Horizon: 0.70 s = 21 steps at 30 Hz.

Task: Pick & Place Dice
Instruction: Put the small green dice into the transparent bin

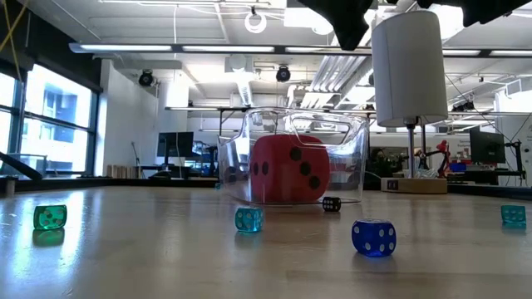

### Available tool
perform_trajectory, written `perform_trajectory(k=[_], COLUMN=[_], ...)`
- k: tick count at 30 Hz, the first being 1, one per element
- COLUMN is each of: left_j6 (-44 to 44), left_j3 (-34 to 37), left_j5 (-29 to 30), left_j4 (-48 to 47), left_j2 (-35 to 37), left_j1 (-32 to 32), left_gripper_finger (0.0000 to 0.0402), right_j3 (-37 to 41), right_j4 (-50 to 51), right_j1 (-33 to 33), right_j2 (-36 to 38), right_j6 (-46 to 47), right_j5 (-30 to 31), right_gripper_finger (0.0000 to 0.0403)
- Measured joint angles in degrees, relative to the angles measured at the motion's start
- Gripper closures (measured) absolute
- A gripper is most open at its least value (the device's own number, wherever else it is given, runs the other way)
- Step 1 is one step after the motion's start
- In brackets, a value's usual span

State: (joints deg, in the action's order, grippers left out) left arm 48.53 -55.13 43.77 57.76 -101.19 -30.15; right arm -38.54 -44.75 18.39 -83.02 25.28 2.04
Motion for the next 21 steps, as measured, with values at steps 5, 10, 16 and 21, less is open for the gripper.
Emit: perform_trajectory(k=[5,10,16,21], left_j6=[-0.7,-0.6,-0.5,-0.5], left_j3=[0.0,0.0,0.0,0.0], left_j5=[0.0,0.0,0.0,0.0], left_j4=[-0.8,-1.7,-2.5,-2.4], left_j2=[0.0,0.0,0.0,0.0], left_j1=[0.2,0.2,0.2,0.2], left_gripper_finger=[0.0354,0.0347,0.0346,0.0345], right_j3=[0.0,0.0,0.0,0.0], right_j4=[0.8,0.8,0.8,0.8], right_j1=[-0.1,-0.1,-0.2,-0.2], right_j2=[0.0,0.0,0.0,0.0], right_j6=[0.0,0.0,0.0,-0.1], right_j5=[1.3,2.0,2.1,2.1], right_gripper_finger=[0.0028,0.0080,0.0140,0.0174])
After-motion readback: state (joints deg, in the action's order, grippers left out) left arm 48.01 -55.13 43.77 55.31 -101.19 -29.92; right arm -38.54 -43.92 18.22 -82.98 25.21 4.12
